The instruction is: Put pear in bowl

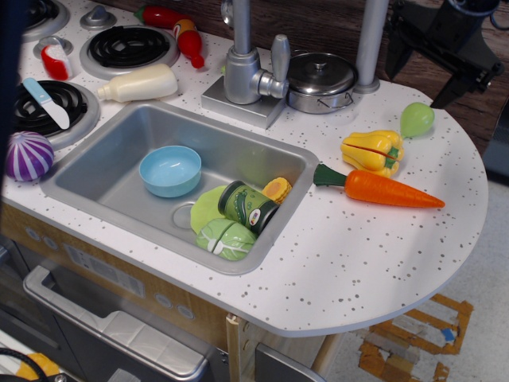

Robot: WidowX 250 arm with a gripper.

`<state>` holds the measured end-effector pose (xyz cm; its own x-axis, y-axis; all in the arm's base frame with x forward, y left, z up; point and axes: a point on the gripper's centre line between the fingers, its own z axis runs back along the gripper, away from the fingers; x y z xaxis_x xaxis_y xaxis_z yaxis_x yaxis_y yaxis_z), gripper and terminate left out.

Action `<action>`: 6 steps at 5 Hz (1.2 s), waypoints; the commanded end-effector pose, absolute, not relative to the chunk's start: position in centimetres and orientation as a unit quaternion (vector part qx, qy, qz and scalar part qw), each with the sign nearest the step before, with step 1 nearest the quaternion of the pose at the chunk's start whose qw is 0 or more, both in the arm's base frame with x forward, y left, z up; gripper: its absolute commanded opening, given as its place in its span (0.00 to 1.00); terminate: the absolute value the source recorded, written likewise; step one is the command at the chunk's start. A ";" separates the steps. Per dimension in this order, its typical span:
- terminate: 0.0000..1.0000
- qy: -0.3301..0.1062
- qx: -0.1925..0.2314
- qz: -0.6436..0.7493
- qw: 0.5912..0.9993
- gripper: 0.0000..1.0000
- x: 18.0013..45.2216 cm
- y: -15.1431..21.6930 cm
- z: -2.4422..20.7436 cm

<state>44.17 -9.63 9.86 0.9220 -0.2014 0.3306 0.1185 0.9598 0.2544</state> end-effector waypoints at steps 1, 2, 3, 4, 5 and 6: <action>0.00 -0.234 0.083 -0.091 0.964 1.00 47.3 -9.4 10.3; 0.00 -0.247 0.079 -0.098 0.961 1.00 48.2 -9.3 8.9; 0.00 -0.255 0.065 -0.111 0.958 1.00 48.8 -9.1 7.5; 0.00 -0.265 0.061 -0.119 0.955 1.00 49.7 -8.6 6.3; 0.00 -0.266 0.043 -0.128 0.955 1.00 50.3 -8.3 5.1; 0.00 -0.275 0.028 -0.122 0.953 1.00 50.6 -8.4 4.1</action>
<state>49.81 -8.67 1.35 0.8518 -0.2259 0.4726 0.2102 0.9738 0.0866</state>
